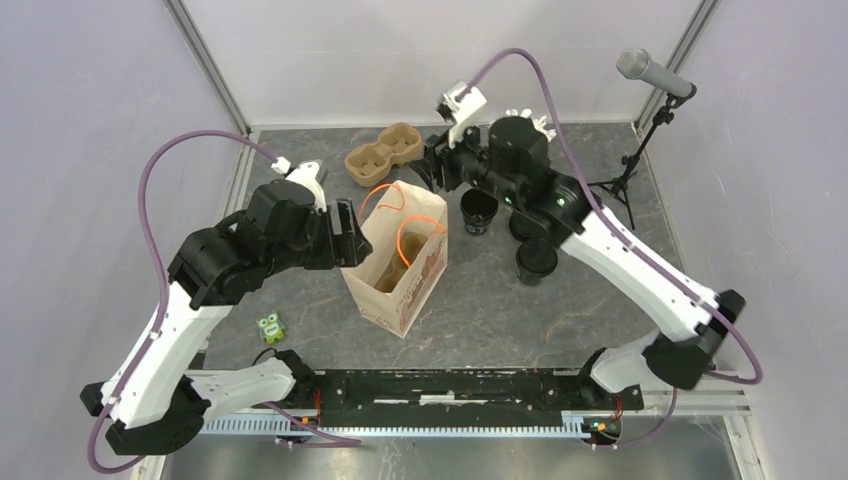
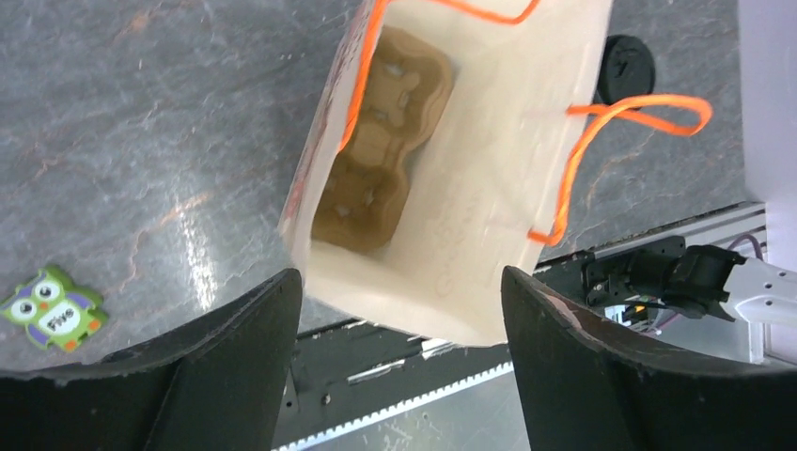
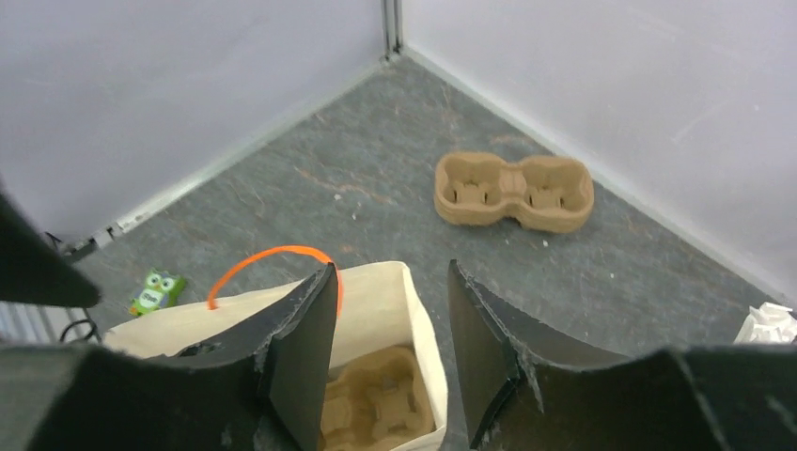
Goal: Pack the takeout coffee
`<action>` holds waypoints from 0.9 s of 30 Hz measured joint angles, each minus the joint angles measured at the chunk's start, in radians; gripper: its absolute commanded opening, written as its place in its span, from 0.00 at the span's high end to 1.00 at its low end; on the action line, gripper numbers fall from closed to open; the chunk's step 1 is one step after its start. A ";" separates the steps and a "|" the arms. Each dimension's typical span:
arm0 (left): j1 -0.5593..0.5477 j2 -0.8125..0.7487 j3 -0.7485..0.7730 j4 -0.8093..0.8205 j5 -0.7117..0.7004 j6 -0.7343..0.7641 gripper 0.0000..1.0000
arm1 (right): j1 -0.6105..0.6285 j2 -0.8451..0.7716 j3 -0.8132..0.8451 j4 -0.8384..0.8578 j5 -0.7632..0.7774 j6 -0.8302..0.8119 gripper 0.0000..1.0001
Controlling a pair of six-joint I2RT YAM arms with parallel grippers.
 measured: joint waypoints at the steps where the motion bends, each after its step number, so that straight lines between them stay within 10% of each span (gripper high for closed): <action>1: 0.000 -0.007 -0.006 -0.010 -0.004 -0.009 0.20 | -0.009 0.037 0.042 -0.032 -0.003 0.000 0.47; 15: 0.013 0.011 -0.026 -0.140 -0.004 -0.072 0.37 | -0.063 0.257 0.162 -0.305 -0.156 -0.104 0.52; 27: 0.118 0.082 -0.023 -0.147 0.114 -0.068 0.51 | -0.064 0.346 0.172 -0.314 -0.167 -0.167 0.90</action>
